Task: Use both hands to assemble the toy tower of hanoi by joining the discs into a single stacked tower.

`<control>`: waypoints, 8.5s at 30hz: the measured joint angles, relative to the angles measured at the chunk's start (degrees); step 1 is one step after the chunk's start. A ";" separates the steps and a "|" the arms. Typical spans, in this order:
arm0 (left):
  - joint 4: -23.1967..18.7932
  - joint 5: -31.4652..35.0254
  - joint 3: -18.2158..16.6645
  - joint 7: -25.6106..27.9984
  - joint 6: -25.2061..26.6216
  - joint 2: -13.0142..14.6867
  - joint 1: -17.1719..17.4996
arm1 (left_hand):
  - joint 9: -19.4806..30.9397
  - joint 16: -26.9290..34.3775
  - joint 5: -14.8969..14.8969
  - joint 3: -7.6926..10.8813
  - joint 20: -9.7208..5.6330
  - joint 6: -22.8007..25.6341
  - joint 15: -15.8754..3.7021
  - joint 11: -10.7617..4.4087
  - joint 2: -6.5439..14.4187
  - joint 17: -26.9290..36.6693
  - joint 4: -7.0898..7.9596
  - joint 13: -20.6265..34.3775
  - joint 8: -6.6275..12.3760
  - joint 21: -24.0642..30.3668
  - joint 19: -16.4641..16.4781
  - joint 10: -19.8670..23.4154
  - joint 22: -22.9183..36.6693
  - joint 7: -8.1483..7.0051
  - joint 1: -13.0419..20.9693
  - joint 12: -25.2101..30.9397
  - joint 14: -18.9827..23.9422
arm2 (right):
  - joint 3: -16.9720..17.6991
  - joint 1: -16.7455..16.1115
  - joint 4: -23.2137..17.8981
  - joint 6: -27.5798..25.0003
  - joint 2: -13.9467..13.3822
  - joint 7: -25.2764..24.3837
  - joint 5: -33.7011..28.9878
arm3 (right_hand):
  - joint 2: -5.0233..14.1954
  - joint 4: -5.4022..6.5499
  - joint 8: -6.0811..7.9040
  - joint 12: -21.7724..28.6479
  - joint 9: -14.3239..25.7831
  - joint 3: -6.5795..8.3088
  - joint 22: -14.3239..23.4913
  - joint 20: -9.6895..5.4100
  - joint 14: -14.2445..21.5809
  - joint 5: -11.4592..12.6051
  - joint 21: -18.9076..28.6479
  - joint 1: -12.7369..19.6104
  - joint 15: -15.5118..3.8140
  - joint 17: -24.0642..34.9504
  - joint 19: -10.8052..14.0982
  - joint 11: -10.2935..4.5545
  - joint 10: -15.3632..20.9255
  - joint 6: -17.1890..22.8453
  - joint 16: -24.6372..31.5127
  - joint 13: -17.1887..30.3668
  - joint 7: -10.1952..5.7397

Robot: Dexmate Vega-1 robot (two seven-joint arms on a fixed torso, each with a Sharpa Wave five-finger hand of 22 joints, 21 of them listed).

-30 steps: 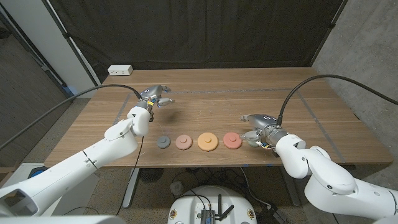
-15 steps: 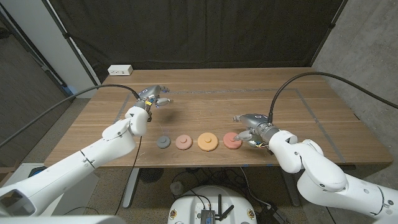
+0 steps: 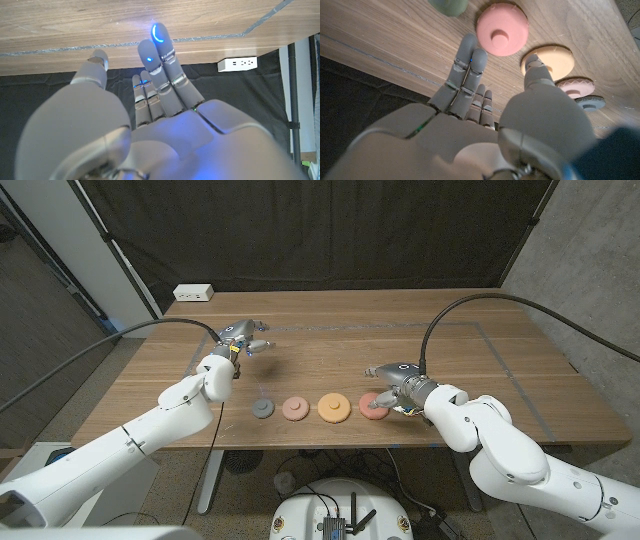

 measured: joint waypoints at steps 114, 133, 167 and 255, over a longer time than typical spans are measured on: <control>0.37 0.13 -0.72 0.00 -2.34 0.01 0.52 | -0.02 1.43 0.44 0.01 0.11 0.00 0.21 0.11 0.46 -0.53 -0.01 0.51 -0.44 4.03 -1.32 0.50 -2.65 -0.01 -0.45 -0.88 -0.41 | 5.32 -2.72 10.04 10.19 12.32 17.40 -14.66 | 0.32 0.15 0.23 0.68 -0.95 -0.60 -1.05 0.49 -1.83 -1.71 2.88 -0.30 0.62 -2.47 -1.71 0.18 -1.17 -4.29 2.72 -1.57 0.61; 1.51 -0.16 -0.34 -0.03 -3.02 -0.26 -0.08 | -0.02 1.62 0.44 0.01 0.42 0.01 0.00 0.11 0.45 -0.79 0.00 0.51 -0.44 4.68 -1.62 0.49 -3.07 -0.01 -0.45 -0.88 -0.61 | 4.49 -1.60 11.73 10.63 13.42 19.51 -15.65 | 0.57 0.31 0.43 1.12 -1.22 -0.44 -1.04 0.49 -1.82 -1.71 3.10 -0.07 0.62 -2.75 -1.71 -0.11 -0.05 -3.65 2.93 -1.50 -0.03; 1.91 -1.18 -0.36 0.23 -3.33 -0.30 0.48 | -0.02 2.05 0.44 0.01 0.43 0.59 0.00 0.05 0.68 -0.79 -0.01 0.79 -0.44 5.92 -2.03 1.04 -3.98 0.02 -0.68 -0.88 -0.61 | 4.86 -1.39 12.68 10.82 13.39 18.44 -12.65 | 2.66 -0.88 2.43 3.87 -1.40 2.98 -0.90 -0.79 6.66 0.11 8.30 5.39 -1.87 4.59 2.88 -1.03 5.40 3.43 10.35 -0.40 -0.90; 1.73 -0.33 -0.12 -0.06 -3.95 -0.75 -0.32 | -0.02 3.12 0.44 0.49 0.83 0.59 0.41 0.05 0.68 -1.49 -0.16 0.77 -0.44 9.74 -3.27 1.04 -6.36 0.01 -0.68 -1.33 -1.02 | 7.47 -2.33 3.12 9.54 8.72 13.64 -8.17 | 1.97 -3.11 4.54 4.05 -0.72 5.20 -0.40 -2.40 12.86 1.11 11.79 6.09 -4.44 17.04 7.75 3.87 10.73 7.49 12.21 -0.01 2.33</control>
